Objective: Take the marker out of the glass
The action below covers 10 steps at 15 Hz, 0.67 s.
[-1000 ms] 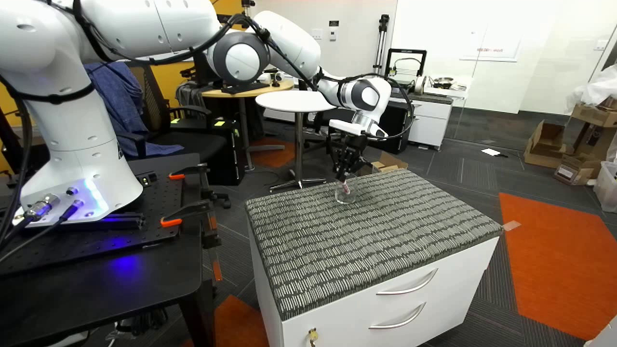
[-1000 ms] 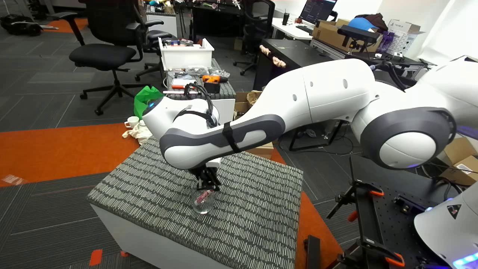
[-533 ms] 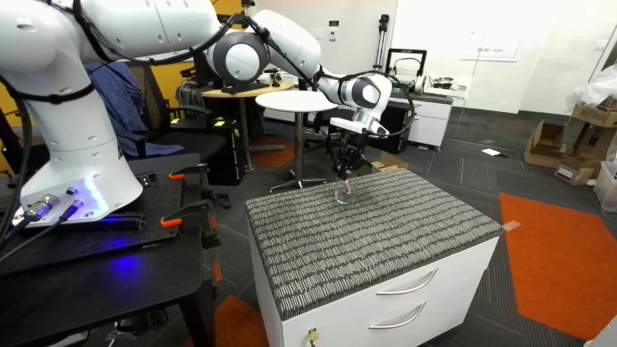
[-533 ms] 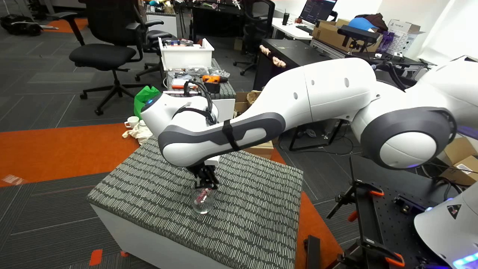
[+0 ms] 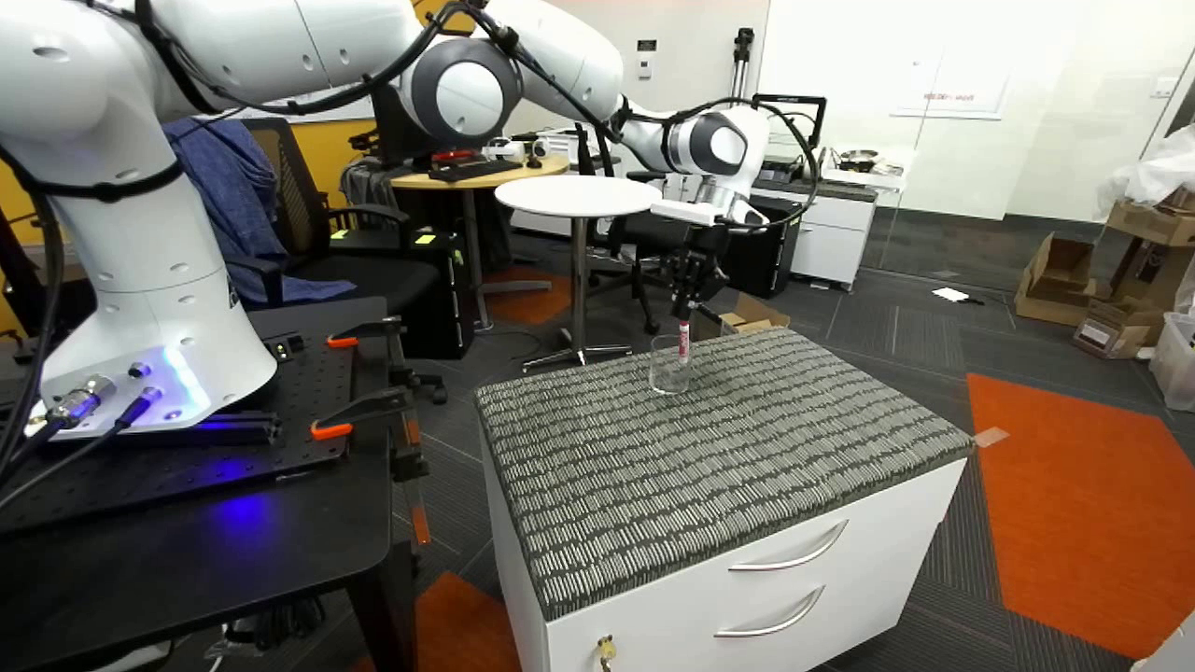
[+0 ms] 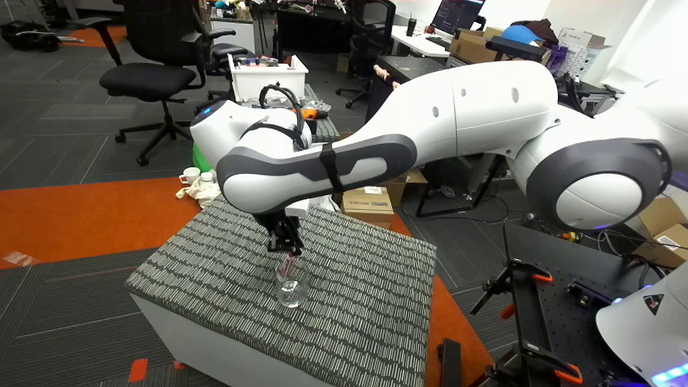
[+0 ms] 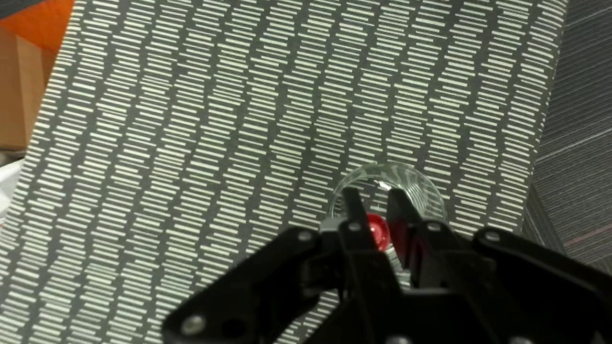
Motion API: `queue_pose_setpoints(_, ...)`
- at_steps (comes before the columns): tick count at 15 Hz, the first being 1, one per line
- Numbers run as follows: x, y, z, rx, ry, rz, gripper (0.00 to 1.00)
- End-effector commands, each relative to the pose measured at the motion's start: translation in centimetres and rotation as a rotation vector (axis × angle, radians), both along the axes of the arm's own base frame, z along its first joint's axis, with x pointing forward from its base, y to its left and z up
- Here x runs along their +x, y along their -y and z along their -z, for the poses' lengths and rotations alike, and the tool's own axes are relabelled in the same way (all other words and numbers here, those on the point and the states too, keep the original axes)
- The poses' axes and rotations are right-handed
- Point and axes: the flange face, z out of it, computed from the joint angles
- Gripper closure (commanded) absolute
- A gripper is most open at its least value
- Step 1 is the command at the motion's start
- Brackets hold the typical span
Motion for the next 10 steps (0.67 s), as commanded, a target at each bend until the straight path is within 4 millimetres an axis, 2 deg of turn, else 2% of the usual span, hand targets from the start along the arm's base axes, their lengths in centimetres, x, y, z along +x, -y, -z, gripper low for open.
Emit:
queue_pose_setpoints(1, 0.8, 0.2, -3.3, -0.011, 0.046, 0.007, 0.95)
queue_pose_setpoints(6, 2.0, 1.5, -6.9, -0.011, 0.128, 0.047, 0.95)
queue_pose_setpoints(10, 3.0, 4.3, -9.0, -0.012, 0.205, 0.114, 0.95)
